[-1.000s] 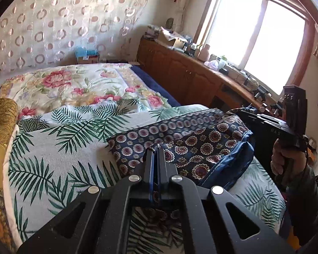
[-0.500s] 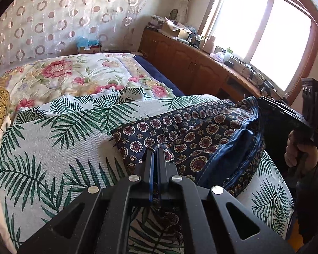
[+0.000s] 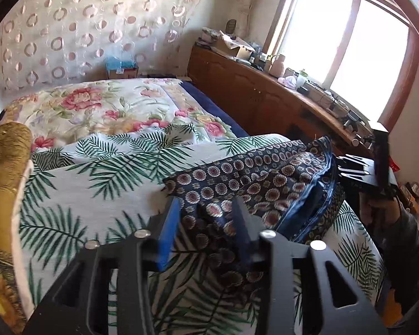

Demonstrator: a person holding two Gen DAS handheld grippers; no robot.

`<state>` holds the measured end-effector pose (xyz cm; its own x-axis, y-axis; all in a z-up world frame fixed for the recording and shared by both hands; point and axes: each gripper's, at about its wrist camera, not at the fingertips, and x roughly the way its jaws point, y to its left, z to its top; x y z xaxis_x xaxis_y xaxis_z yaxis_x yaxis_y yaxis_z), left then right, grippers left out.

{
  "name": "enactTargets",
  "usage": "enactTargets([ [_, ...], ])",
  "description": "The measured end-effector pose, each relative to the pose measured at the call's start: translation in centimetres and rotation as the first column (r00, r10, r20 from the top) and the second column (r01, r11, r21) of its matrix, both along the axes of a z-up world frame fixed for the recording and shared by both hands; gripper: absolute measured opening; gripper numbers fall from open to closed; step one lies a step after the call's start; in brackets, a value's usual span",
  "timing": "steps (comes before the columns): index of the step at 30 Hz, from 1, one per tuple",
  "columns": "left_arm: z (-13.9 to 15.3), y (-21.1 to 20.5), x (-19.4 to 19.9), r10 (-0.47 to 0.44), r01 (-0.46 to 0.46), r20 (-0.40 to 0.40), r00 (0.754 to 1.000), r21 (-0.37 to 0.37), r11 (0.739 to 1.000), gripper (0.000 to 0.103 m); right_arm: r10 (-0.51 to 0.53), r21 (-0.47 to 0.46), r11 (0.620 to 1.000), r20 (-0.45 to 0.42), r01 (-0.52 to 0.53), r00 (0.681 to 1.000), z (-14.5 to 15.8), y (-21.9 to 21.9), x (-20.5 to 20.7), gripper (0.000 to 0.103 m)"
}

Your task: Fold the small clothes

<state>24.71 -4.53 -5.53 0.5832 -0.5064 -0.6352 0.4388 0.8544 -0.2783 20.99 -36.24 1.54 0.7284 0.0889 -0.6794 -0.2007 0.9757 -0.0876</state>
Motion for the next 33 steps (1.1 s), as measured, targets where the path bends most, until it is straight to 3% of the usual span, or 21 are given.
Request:
enactTargets([
  [3,-0.3,1.1,-0.4,0.012,-0.012,-0.006,1.000,0.026,1.000,0.053,0.000,-0.020,1.000,0.008,0.000,1.000,0.5,0.2,1.1,0.037],
  [14,-1.9,0.0,-0.9,-0.029,0.034,-0.053,0.998,0.087,0.996,0.054,-0.044,-0.005,0.999,0.020,0.044,0.999,-0.1,-0.8,3.2,0.039],
  [22,-1.2,-2.5,3.4,-0.041,0.044,-0.029,0.999,0.120,0.992,0.054,-0.059,0.020,0.998,0.019,0.059,0.998,-0.2,-1.1,3.2,0.040],
  [28,-1.8,-2.5,5.8,0.006,-0.001,-0.047,0.999,0.101,0.995,0.054,-0.049,0.065,0.997,0.028,0.047,0.998,-0.1,-1.4,2.8,0.060],
  [33,-2.5,-2.6,6.9,0.012,-0.007,-0.077,0.997,0.072,0.997,0.054,-0.035,0.062,0.997,0.019,0.033,0.999,-0.4,-1.4,2.7,0.061],
])
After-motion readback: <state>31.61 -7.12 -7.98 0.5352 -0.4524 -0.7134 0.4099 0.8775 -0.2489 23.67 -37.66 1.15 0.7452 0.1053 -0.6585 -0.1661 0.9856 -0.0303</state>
